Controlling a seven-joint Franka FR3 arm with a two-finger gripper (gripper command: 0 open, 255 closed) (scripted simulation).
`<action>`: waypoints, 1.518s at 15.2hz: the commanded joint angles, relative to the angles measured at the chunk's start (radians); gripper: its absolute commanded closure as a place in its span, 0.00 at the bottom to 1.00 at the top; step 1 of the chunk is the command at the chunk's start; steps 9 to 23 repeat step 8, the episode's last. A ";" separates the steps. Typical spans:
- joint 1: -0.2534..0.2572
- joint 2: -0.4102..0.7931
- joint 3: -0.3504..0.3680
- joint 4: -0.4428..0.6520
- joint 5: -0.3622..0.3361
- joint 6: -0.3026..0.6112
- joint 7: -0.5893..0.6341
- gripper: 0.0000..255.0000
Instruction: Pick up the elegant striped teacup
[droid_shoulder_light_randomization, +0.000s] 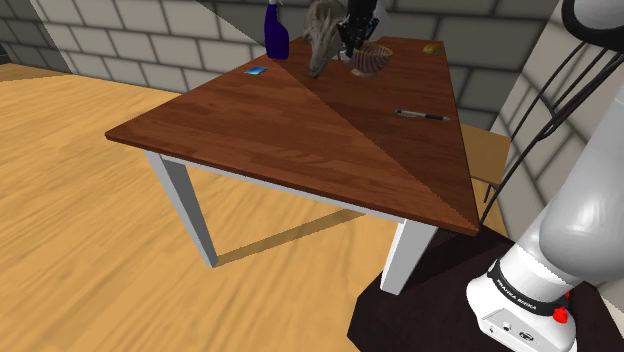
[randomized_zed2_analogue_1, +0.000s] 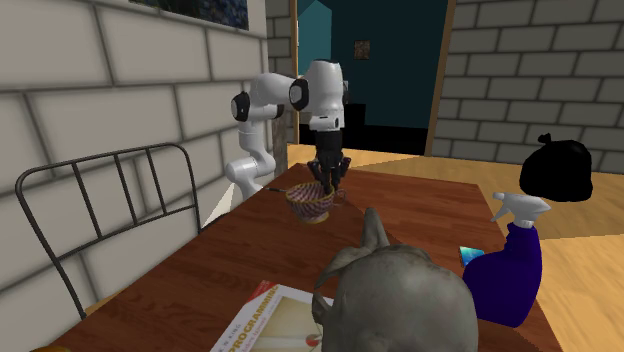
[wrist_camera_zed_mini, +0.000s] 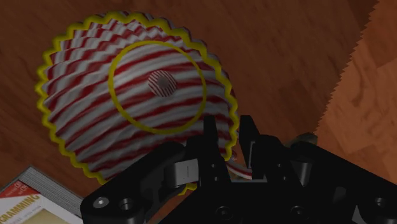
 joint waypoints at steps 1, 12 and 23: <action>0.000 0.009 0.000 0.039 0.001 -0.030 -0.001 1.00; -0.002 0.036 -0.001 0.148 0.005 -0.111 -0.006 1.00; -0.002 0.036 -0.001 0.148 0.005 -0.111 -0.006 1.00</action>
